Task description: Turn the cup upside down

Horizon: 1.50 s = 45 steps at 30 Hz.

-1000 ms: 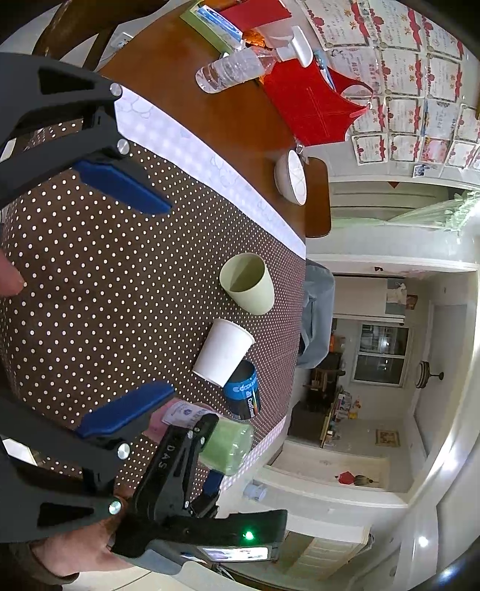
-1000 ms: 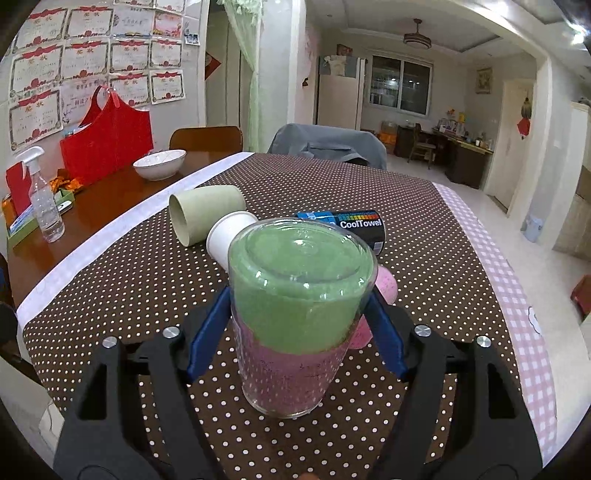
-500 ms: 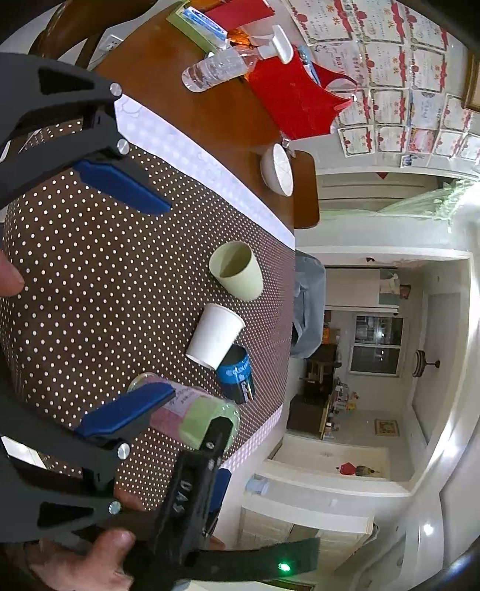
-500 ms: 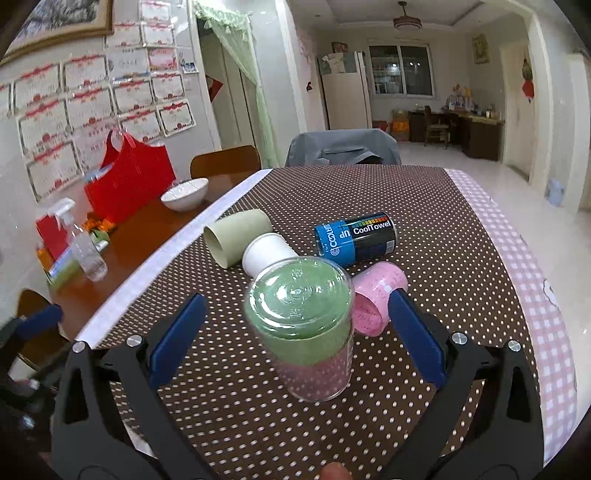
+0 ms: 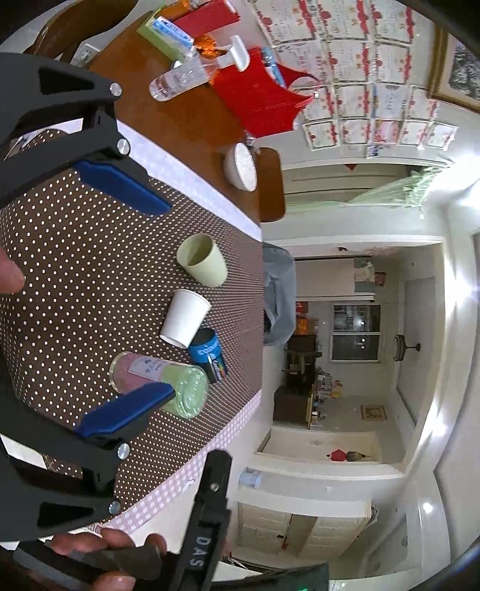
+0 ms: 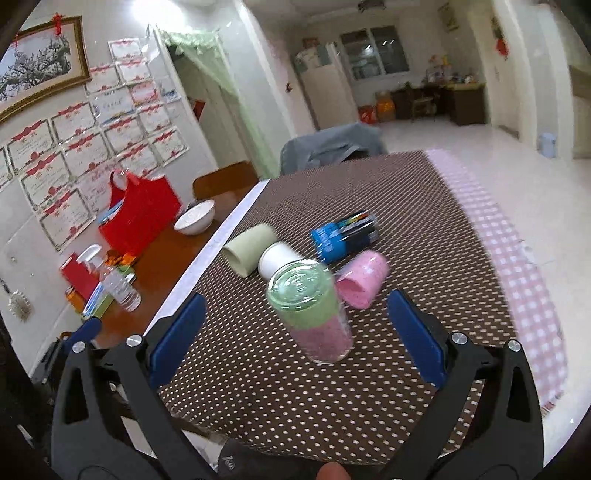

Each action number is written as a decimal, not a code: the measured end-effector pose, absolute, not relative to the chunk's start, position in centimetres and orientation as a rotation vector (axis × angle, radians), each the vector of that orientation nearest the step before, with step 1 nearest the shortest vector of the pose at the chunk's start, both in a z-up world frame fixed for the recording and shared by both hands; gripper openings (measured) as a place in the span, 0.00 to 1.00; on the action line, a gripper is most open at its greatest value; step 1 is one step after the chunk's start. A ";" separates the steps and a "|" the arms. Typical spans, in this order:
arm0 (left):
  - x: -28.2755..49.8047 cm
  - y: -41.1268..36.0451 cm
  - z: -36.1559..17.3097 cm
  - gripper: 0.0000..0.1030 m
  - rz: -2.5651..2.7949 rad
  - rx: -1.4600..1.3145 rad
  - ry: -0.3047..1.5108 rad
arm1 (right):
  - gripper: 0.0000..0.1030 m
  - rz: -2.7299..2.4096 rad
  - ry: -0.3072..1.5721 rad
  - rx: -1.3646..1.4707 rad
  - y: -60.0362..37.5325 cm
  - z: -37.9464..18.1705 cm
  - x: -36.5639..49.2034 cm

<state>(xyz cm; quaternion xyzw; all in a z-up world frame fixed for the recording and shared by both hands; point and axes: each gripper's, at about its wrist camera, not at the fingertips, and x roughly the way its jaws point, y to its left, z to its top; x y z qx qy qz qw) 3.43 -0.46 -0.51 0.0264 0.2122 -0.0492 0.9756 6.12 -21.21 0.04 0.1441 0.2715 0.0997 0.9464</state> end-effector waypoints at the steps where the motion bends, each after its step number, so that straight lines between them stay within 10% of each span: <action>1: 3.0 -0.6 -0.2 0.88 -0.100 0.058 0.418 | 0.94 0.173 0.536 0.286 -21.5 0.2 5.2; 45: -2.4 -0.3 1.7 0.88 -0.065 0.010 0.326 | 0.94 -0.002 0.350 0.080 -17.0 -0.2 -2.3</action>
